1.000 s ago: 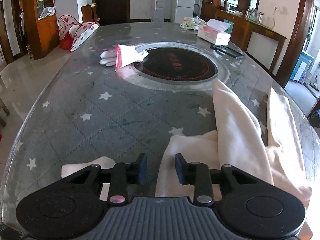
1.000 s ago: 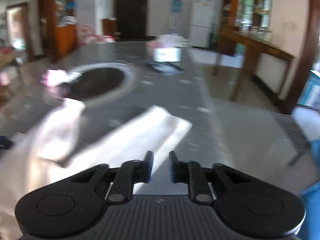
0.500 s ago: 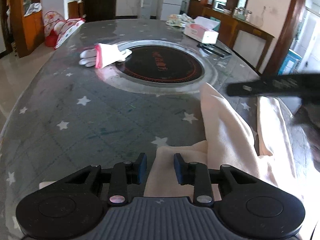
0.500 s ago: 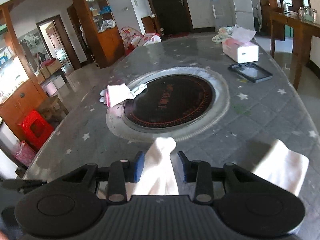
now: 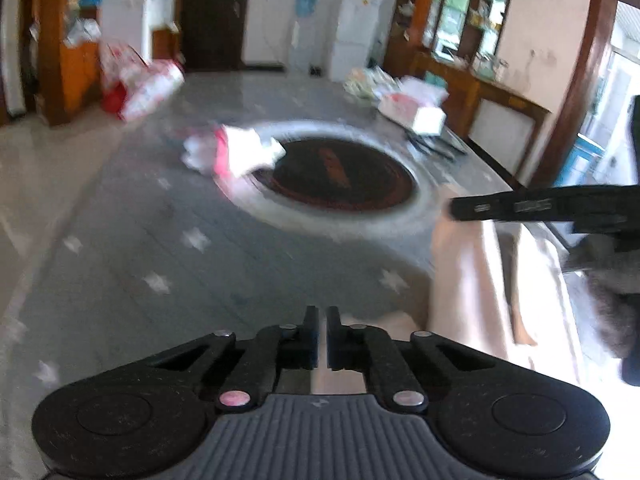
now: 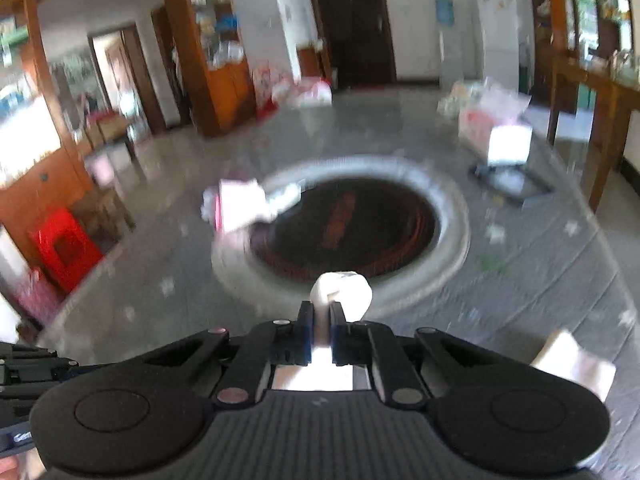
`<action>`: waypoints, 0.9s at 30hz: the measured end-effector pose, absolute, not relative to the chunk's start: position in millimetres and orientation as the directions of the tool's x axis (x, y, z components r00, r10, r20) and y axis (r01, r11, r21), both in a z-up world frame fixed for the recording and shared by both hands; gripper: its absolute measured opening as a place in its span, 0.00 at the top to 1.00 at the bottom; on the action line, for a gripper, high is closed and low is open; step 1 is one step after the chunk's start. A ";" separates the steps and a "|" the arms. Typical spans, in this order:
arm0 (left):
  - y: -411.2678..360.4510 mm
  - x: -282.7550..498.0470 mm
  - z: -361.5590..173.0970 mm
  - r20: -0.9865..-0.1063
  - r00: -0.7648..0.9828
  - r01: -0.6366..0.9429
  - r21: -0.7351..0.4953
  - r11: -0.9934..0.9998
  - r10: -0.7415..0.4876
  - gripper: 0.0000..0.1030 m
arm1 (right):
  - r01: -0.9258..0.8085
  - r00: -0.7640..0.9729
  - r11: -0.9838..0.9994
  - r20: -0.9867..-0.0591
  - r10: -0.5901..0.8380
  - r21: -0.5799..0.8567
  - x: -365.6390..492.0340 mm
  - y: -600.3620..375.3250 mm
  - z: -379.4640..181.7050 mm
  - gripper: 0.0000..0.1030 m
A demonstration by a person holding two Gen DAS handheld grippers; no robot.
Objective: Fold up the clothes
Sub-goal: 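Lower the sweatshirt flat onto the table and open the left gripper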
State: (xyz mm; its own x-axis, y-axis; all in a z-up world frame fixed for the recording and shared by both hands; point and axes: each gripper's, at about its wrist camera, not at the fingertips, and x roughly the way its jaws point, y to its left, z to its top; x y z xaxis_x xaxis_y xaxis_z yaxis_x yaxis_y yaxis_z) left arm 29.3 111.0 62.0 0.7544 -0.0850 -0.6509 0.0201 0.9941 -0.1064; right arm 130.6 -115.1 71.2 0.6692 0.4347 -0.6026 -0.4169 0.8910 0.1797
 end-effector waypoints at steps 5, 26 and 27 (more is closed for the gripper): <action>131.8 37.8 73.4 -0.634 0.770 -0.038 -0.156 0.987 -0.070 0.96 | -0.382 0.745 0.910 -0.529 0.406 0.161 129.5 -127.8 87.5 0.93; 82.9 91.2 38.6 -0.708 0.680 0.111 -0.158 0.981 -0.191 0.59 | -0.311 0.730 0.945 -0.612 0.305 0.101 91.4 -180.3 71.9 0.93; 80.1 94.5 37.0 -0.714 0.671 0.129 -0.156 0.979 -0.202 0.59 | -0.310 0.727 0.945 -0.614 0.307 0.105 88.4 -182.8 70.2 0.93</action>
State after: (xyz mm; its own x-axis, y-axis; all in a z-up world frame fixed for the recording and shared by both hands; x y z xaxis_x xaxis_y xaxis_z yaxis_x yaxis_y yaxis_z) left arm 94.5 80.1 37.0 0.6708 -0.2020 -0.7136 0.1286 0.9793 -0.1564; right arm 88.4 -182.8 70.2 0.7273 0.3072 -0.6138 -0.3104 0.9448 0.1051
